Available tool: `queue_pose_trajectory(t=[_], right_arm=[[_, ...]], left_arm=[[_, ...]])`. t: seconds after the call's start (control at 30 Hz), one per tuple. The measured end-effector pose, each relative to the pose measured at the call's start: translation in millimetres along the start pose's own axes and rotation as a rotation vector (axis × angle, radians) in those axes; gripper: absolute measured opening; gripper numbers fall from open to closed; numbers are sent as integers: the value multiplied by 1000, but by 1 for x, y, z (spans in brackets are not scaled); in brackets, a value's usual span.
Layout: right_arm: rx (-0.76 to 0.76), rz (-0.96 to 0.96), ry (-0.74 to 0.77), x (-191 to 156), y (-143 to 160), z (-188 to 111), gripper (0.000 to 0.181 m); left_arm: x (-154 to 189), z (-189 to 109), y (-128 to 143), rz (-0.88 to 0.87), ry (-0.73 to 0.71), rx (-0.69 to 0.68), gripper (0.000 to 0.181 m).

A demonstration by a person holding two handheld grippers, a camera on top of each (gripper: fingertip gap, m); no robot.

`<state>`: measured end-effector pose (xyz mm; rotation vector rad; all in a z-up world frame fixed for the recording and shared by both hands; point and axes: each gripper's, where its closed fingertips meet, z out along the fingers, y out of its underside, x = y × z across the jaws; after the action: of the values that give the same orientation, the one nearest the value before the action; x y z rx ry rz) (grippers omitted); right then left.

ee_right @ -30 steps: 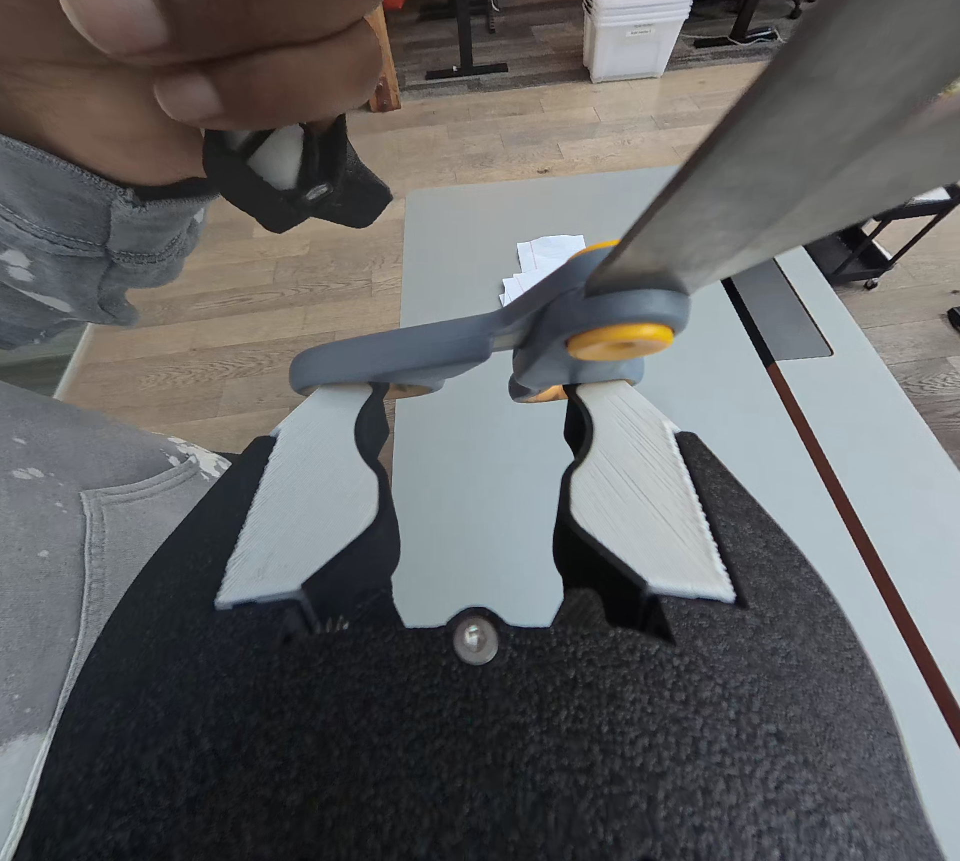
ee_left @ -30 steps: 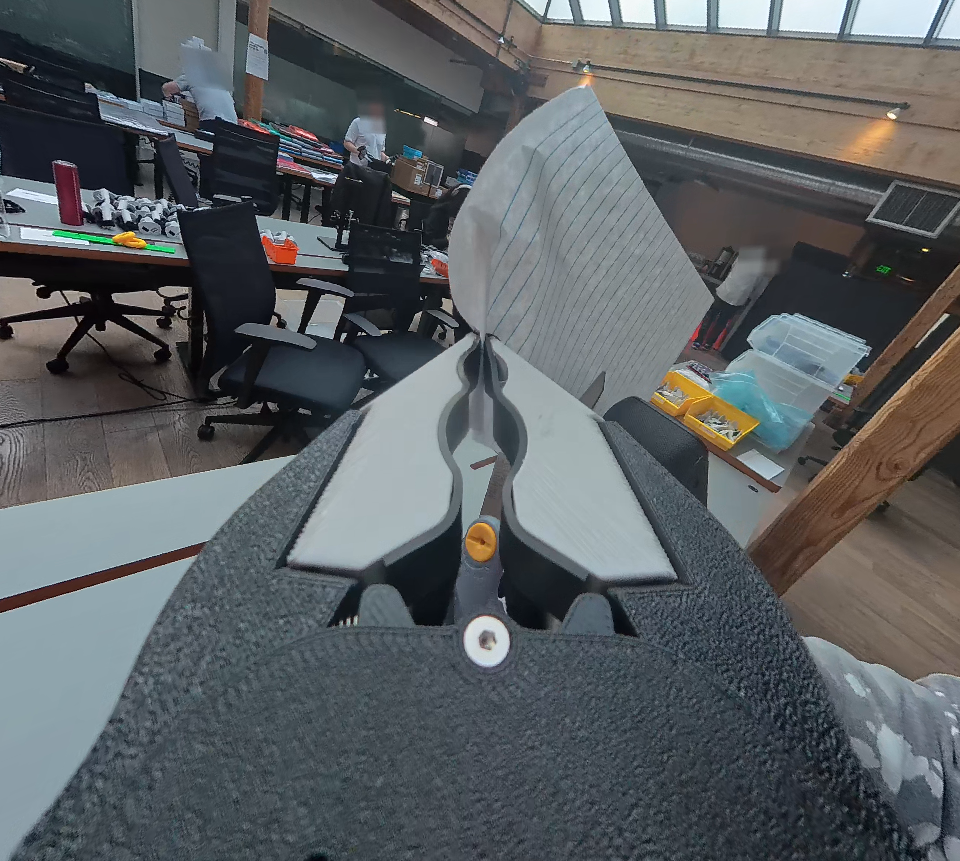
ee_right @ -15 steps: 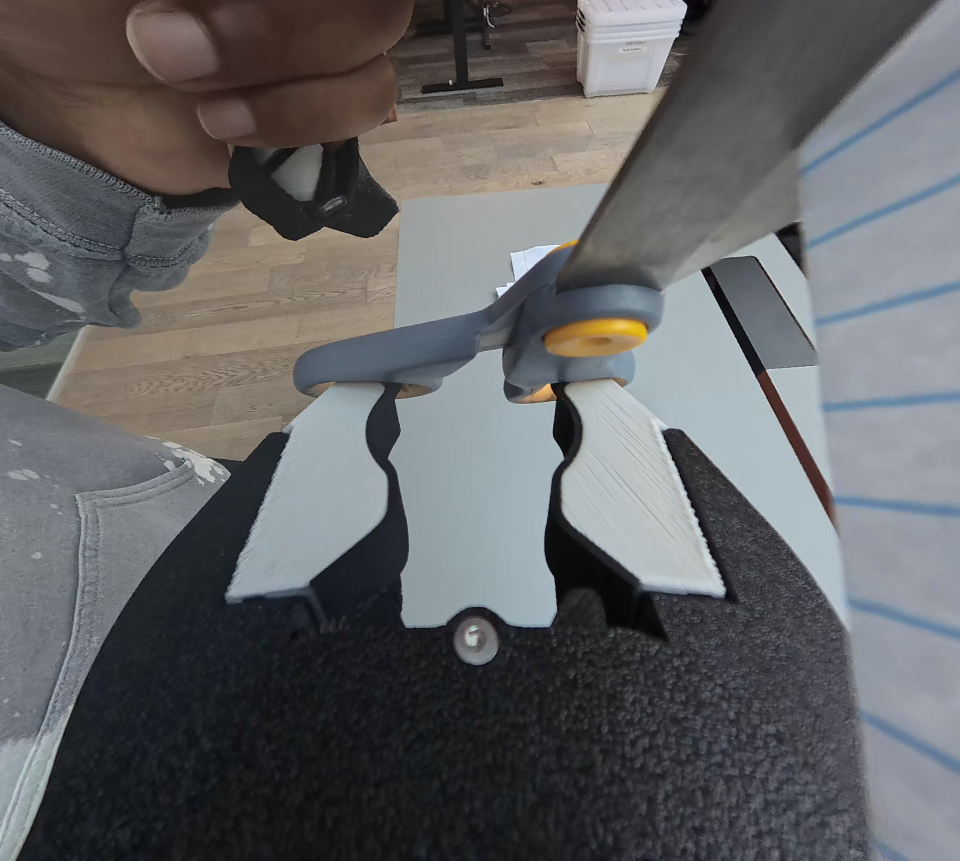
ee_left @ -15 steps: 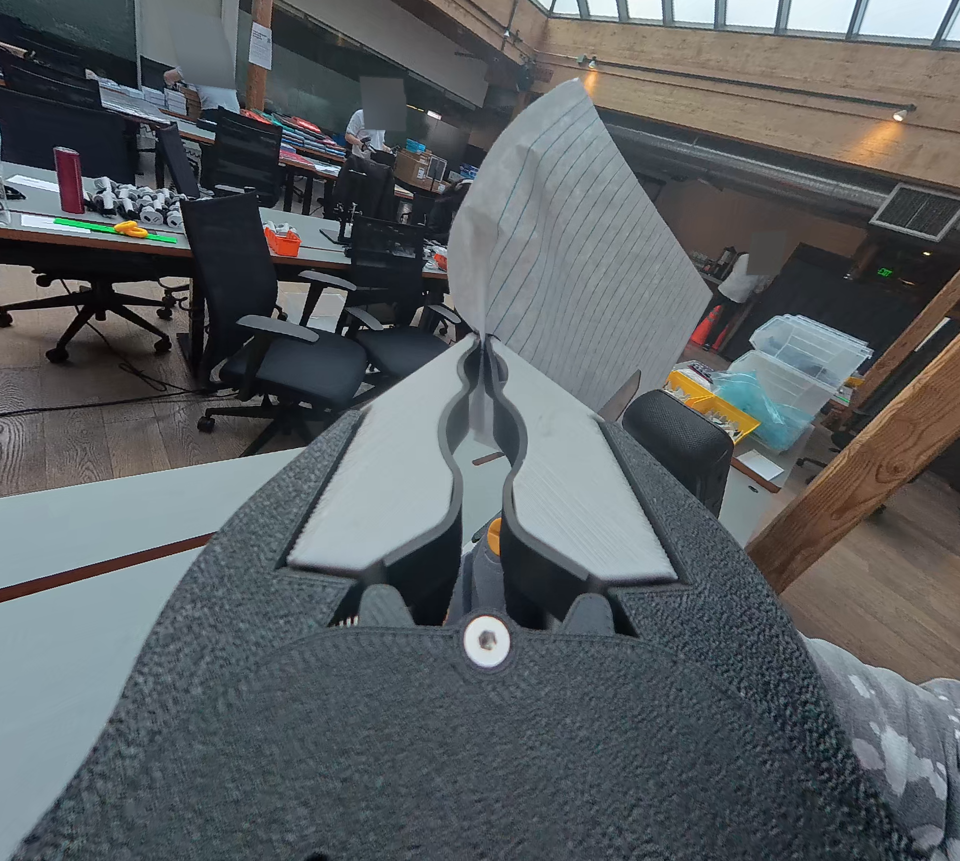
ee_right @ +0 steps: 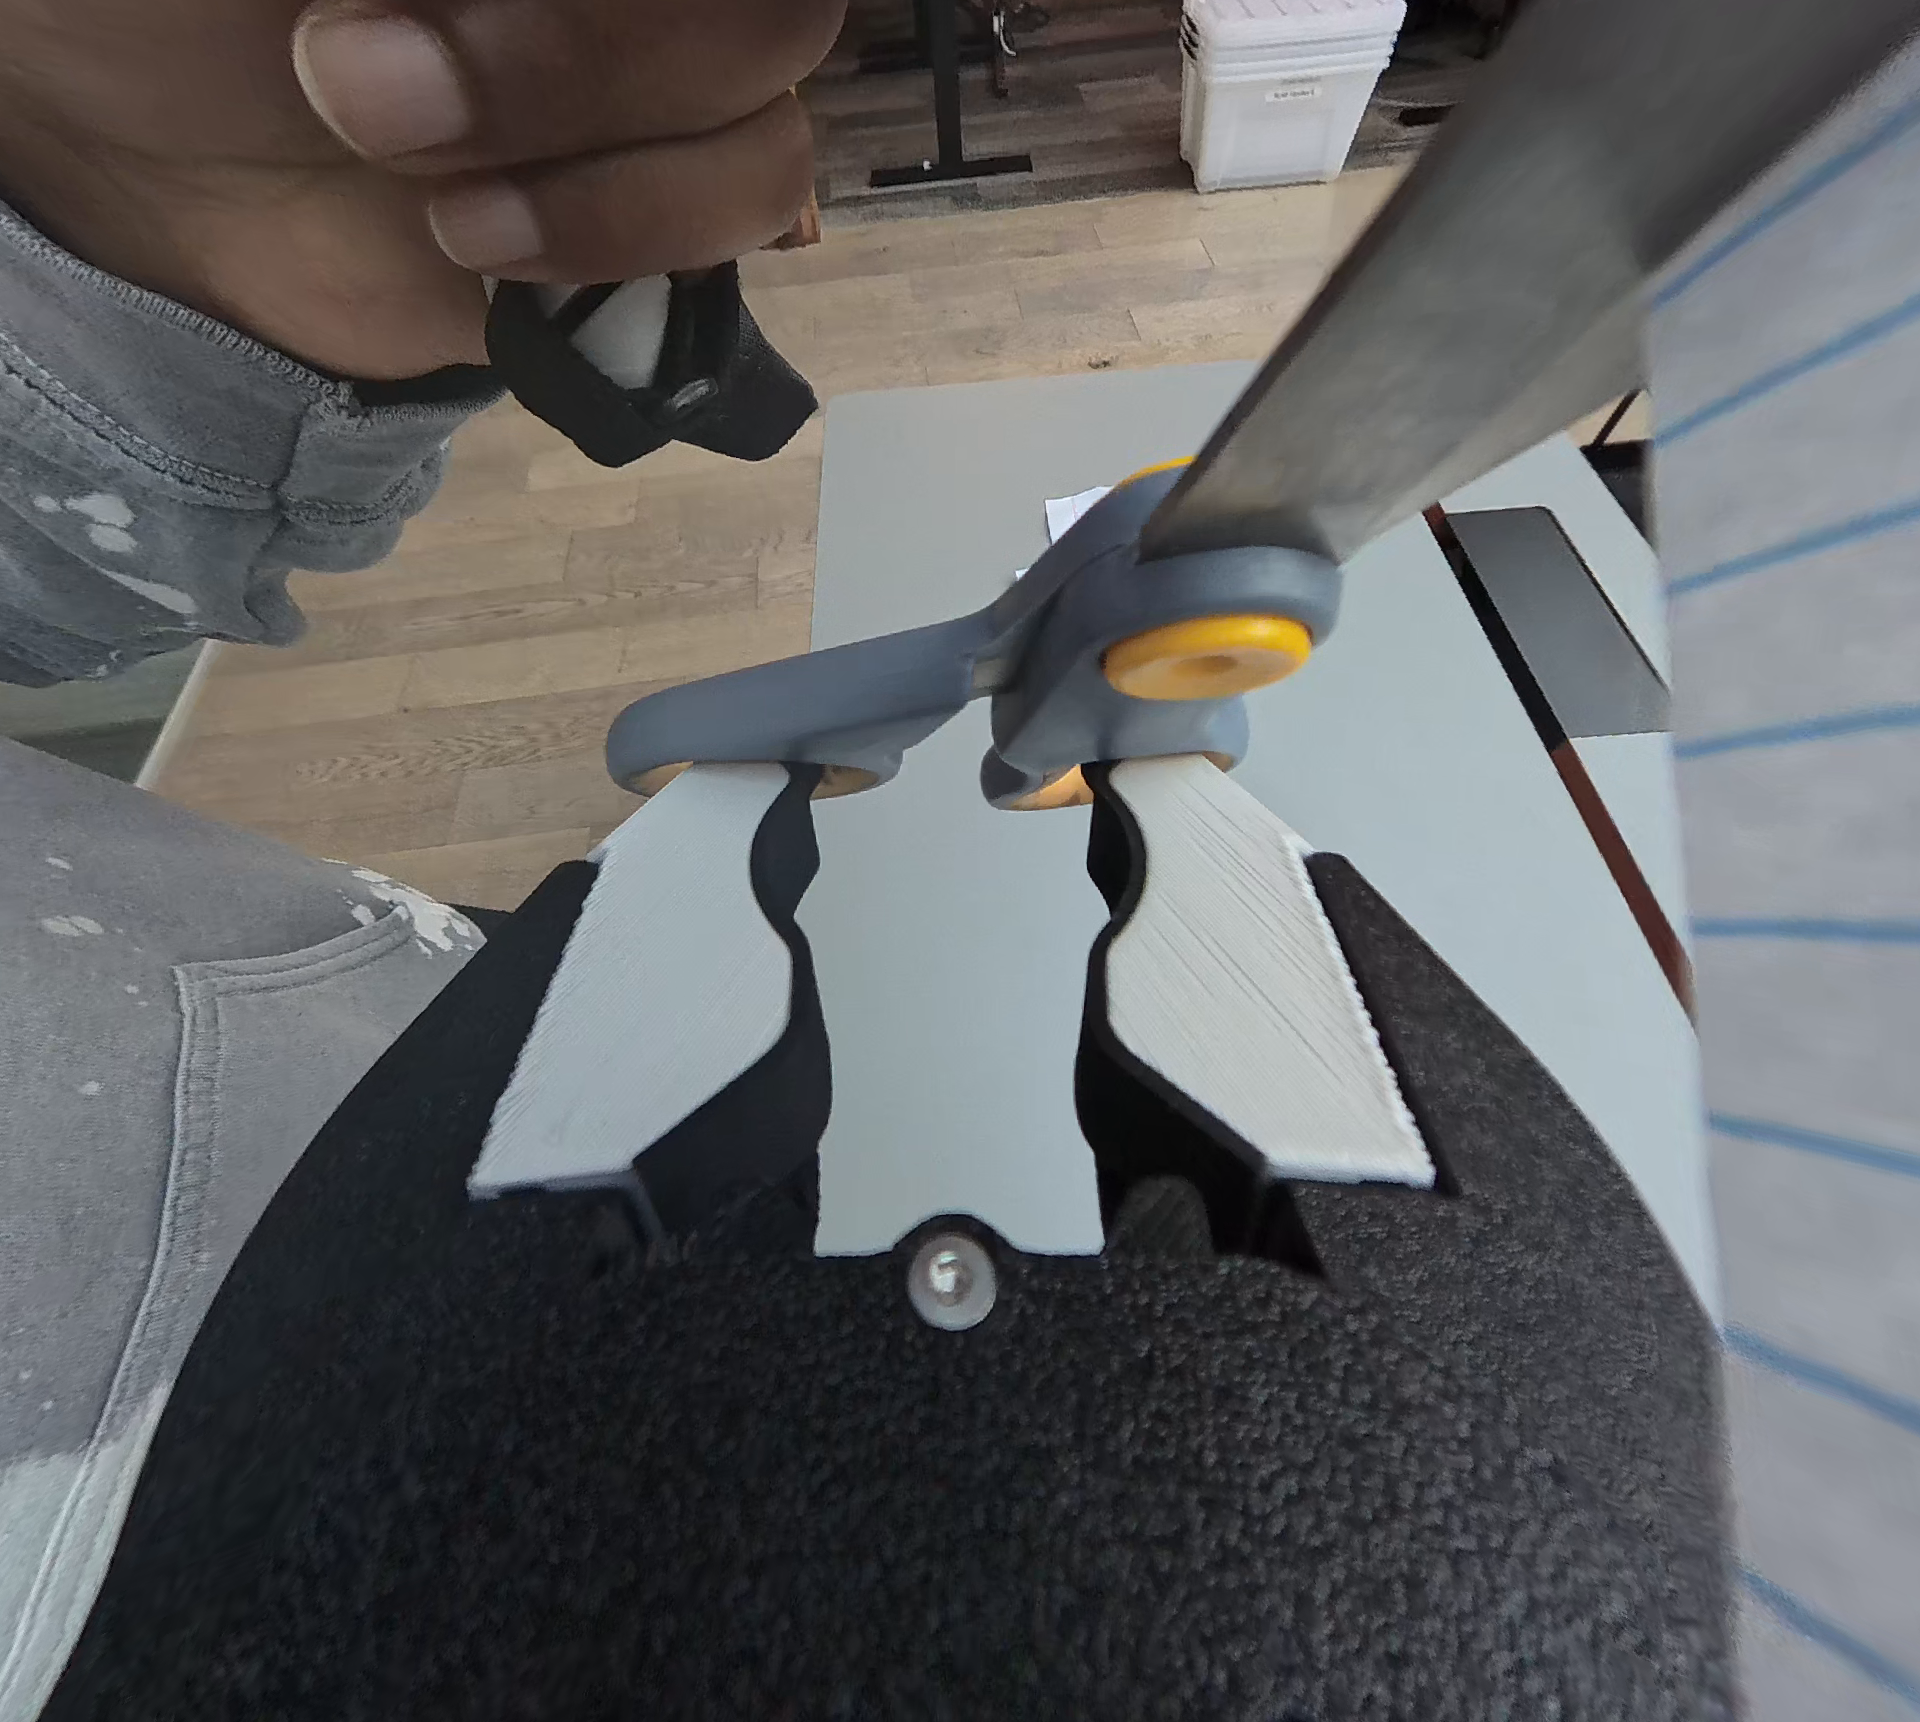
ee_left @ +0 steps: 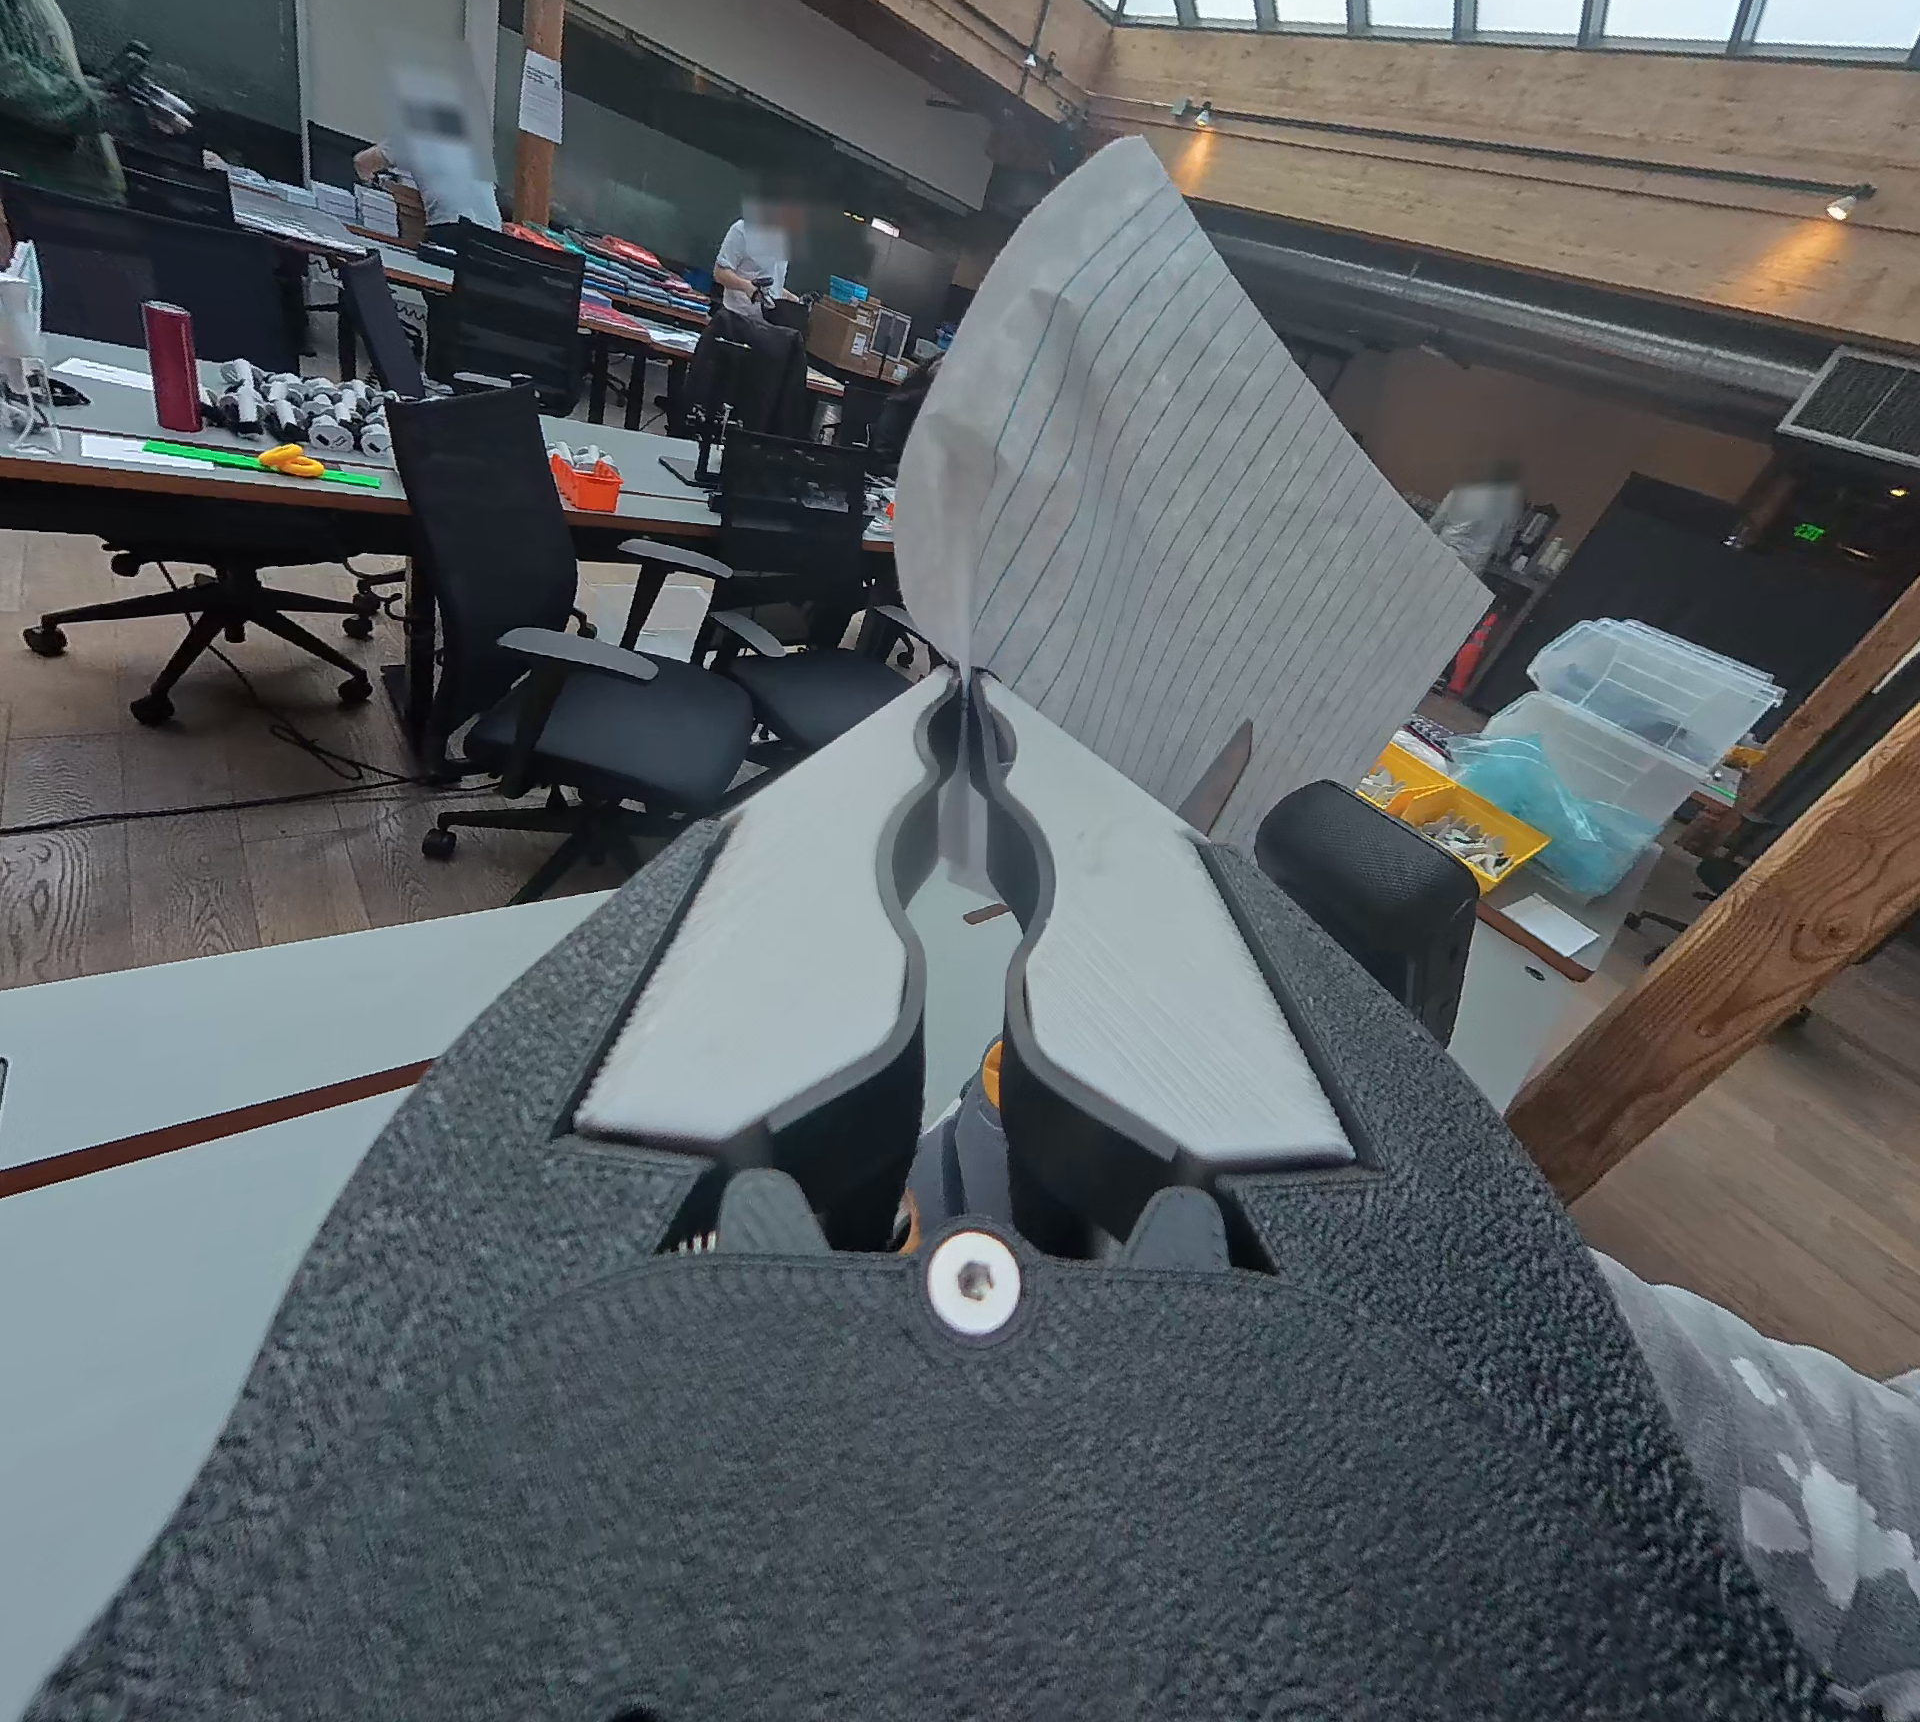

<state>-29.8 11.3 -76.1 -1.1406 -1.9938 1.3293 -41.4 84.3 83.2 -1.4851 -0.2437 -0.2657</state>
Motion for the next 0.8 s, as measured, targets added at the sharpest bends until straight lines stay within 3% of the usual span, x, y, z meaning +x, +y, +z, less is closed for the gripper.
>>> queue_pose_trajectory(t=[0.33, 0.63, 0.8], right_arm=[[37, -10, 23, -1, -1, -2, 28], [100, -48, 51, -3, -12, -9, 30], [127, -61, 57, -5, -18, -11, 40]], left_arm=[[1, -2, 0, -8, 1, 5, 0], [10, -4, -3, -1, 27, 6, 0], [17, -5, -4, 18, 42, 1, 0]])
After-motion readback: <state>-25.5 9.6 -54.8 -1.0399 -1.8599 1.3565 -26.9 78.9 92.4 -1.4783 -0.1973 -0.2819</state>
